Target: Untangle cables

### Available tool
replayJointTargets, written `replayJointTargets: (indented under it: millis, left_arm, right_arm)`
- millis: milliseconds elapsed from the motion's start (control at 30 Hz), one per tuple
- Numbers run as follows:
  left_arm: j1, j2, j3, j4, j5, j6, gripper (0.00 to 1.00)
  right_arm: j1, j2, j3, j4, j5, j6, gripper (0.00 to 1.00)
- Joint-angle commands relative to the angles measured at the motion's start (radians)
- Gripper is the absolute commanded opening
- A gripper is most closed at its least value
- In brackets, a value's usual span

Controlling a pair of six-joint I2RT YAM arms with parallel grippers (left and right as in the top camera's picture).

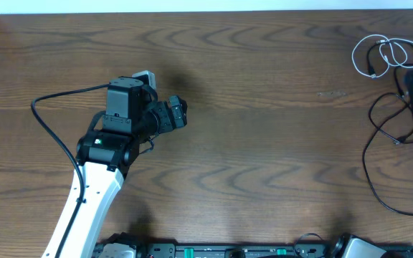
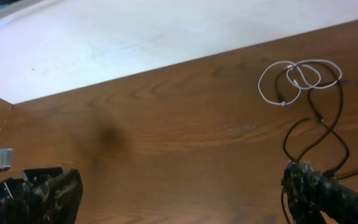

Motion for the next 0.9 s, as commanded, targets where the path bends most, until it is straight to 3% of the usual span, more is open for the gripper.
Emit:
replayJointTargets:
  millis: [0, 367, 567, 867]
  left_arm:
    - [0.003, 0.0, 0.019, -0.002, -0.014, 0.014, 0.96]
    - [0.003, 0.0, 0.019, -0.002, -0.014, 0.014, 0.96]
    - [0.003, 0.0, 0.019, -0.002, -0.014, 0.014, 0.96]
    - [0.003, 0.0, 0.019, -0.002, -0.014, 0.014, 0.96]
  right_arm:
    - [0.004, -0.03, 0.0, -0.006, -0.005, -0.012, 0.99]
    - [0.014, -0.069, -0.006, 0.008, 0.054, -0.008, 0.99]
    - [0.124, -0.114, -0.086, 0.253, 0.116, 0.031, 0.99]
    - [0.373, -0.33, -0.503, 0.573, 0.422, 0.031, 0.99]
